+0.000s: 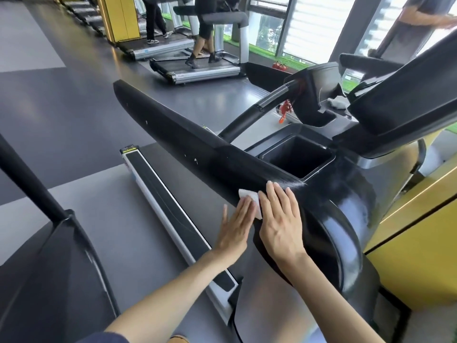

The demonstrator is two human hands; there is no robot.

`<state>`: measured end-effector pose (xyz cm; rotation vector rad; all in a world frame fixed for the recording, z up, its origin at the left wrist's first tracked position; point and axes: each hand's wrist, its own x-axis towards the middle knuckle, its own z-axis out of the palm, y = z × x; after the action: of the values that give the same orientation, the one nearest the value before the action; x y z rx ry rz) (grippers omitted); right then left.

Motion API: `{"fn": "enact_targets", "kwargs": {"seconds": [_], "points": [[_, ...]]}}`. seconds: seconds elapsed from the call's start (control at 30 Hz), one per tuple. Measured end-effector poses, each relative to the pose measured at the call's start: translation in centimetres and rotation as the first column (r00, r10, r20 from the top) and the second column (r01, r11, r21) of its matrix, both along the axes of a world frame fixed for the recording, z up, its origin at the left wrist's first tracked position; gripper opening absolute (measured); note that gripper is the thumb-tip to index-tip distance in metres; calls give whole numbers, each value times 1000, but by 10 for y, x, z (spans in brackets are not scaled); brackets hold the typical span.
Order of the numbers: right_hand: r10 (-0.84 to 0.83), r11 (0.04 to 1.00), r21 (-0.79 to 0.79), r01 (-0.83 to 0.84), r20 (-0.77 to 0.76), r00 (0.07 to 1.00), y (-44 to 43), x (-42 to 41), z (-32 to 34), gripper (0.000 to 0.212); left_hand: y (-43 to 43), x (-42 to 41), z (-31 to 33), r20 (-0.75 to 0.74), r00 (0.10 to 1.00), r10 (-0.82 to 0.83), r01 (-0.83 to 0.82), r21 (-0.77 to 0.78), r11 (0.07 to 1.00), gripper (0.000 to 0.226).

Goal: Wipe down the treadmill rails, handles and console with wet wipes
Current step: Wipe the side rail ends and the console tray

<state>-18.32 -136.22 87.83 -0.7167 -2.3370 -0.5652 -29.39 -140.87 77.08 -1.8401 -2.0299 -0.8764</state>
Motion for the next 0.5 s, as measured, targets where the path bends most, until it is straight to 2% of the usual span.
{"fn": "enact_targets", "kwargs": {"seconds": [0.1, 0.17, 0.23, 0.3, 0.4, 0.47, 0.5], "points": [[20, 1000, 8, -20, -29, 999, 2, 0, 1, 33, 7, -29, 20, 239, 966, 98, -92, -36, 995, 124], [26, 1000, 8, -25, -49, 998, 3, -1, 1, 29, 21, -58, 49, 388, 891, 238, -251, -16, 968, 117], [21, 1000, -1, -21, -82, 996, 3, -4, 2, 29, 34, -78, 72, 457, 850, 264, -329, 69, 942, 108], [20, 1000, -3, -21, -115, 993, 4, -7, 3, 31, 40, -70, 78, 374, 908, 188, -261, 155, 953, 102], [42, 999, -21, -46, -162, 986, 4, -9, 6, 31, 32, -28, 56, 134, 989, -63, 39, 177, 984, 91], [69, 996, -40, -77, -170, 983, 4, -6, 8, 32, 22, -22, 40, 31, 986, -163, 159, 115, 981, 109], [80, 995, -43, -89, -170, 982, 4, -5, 9, 32, 21, -31, 37, 5, 988, -153, 152, 115, 982, 117]]}}
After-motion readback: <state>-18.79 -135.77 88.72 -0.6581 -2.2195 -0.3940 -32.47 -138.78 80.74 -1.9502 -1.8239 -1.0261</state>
